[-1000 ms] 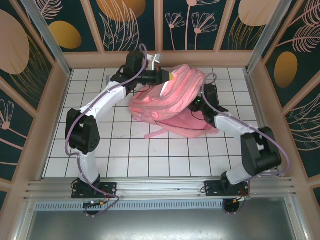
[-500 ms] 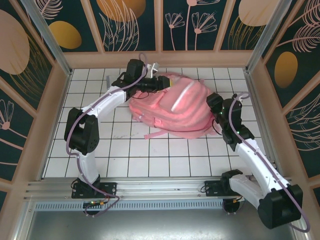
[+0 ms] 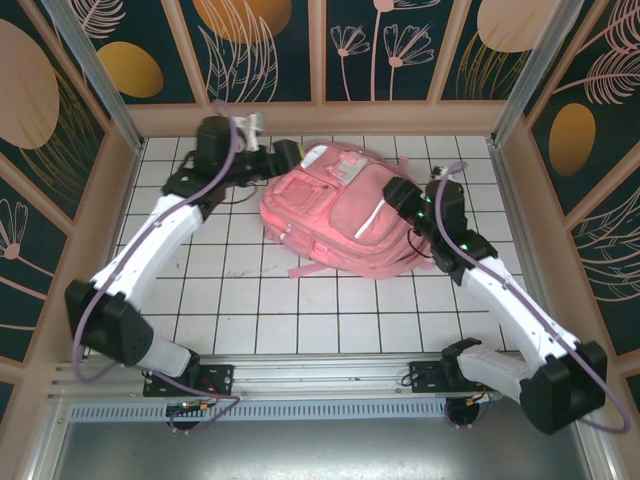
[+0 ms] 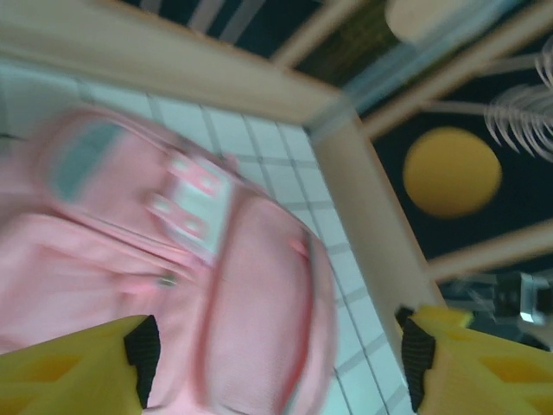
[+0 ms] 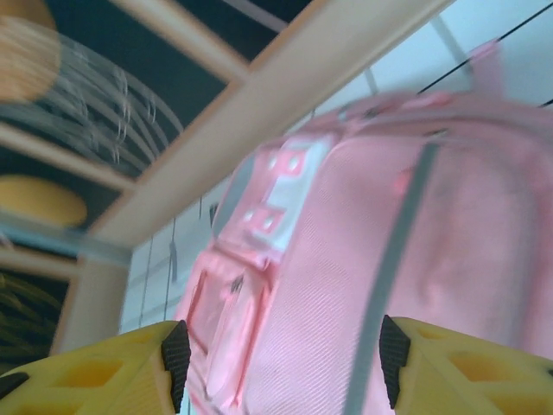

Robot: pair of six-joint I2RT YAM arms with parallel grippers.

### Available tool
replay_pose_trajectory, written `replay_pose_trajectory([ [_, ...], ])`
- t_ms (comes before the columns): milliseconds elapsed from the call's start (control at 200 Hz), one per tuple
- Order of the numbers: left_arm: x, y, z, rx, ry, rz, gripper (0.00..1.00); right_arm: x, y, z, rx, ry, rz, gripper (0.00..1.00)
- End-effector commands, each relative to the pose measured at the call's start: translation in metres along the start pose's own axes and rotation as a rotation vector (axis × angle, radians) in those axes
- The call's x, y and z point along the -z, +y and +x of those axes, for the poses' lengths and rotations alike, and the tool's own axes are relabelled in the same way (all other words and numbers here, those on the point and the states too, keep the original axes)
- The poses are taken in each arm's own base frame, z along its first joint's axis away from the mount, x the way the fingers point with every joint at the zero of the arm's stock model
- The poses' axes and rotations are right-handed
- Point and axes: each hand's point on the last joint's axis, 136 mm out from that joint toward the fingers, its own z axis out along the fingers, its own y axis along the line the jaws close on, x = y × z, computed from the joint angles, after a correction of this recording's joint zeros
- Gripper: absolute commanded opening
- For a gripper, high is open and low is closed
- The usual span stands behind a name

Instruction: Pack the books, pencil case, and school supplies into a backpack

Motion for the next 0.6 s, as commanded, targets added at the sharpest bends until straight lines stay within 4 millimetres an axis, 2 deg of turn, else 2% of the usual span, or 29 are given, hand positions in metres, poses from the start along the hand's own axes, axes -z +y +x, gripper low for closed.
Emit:
replay_pose_trajectory([
  [0, 0.024, 0.089, -0.013, 0.114, -0.084, -0.270, 0.82, -0.021, 0.041, 0.017, 0.126, 0.102, -0.104, 0.61],
  [100, 0.035, 0.129, -0.025, 0.186, -0.141, -0.335, 0.89, -0.049, 0.057, 0.038, 0.161, 0.211, -0.128, 0.60],
  [180, 0.032, 0.159, -0.035, 0.215, -0.159, -0.388, 0.92, -0.068, 0.057, 0.049, 0.172, 0.259, -0.119, 0.59],
  [310, 0.020, 0.210, -0.059, 0.270, -0.193, -0.451, 0.92, -0.080, 0.062, 0.065, 0.186, 0.299, -0.140, 0.59],
  [355, 0.013, 0.225, -0.068, 0.283, -0.203, -0.456, 0.91, -0.082, 0.059, 0.070, 0.198, 0.310, -0.145, 0.59],
  [375, 0.004, 0.239, -0.068, 0.298, -0.191, -0.465, 0.90, -0.083, 0.059, 0.072, 0.206, 0.314, -0.146, 0.59],
  [475, -0.023, 0.271, -0.087, 0.300, -0.187, -0.458, 0.89, -0.091, 0.051, 0.080, 0.234, 0.335, -0.138, 0.59],
  [595, -0.054, 0.312, -0.111, 0.275, -0.198, -0.486, 0.89, -0.099, 0.053, 0.086, 0.245, 0.354, -0.166, 0.59],
])
